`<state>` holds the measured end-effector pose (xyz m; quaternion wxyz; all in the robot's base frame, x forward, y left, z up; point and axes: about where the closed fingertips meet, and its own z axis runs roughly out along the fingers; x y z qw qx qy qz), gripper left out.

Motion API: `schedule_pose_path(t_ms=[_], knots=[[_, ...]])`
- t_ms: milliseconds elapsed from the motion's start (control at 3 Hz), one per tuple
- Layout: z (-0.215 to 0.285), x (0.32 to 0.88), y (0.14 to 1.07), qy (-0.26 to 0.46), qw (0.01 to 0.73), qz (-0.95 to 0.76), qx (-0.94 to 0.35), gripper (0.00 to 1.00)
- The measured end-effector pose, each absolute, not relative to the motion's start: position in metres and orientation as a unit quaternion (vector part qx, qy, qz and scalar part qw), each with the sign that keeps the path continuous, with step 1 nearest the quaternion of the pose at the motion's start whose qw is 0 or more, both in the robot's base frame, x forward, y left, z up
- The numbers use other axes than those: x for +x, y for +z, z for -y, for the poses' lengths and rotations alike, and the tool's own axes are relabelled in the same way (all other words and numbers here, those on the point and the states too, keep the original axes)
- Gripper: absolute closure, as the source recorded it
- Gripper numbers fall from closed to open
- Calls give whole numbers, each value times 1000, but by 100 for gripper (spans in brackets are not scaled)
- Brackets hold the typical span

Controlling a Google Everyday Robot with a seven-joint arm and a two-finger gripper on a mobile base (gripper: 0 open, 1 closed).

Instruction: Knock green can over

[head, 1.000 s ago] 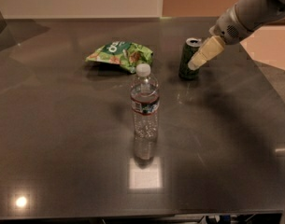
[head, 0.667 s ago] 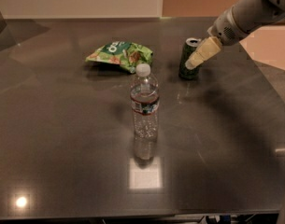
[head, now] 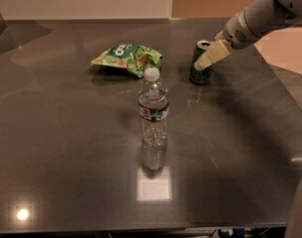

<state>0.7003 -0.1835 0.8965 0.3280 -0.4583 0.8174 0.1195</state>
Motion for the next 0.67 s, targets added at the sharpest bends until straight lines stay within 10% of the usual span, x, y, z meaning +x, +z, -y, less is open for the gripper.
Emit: schedule_pose_path(t_ms=[667], knots=[[180, 698, 904, 136, 327, -817, -454, 65]])
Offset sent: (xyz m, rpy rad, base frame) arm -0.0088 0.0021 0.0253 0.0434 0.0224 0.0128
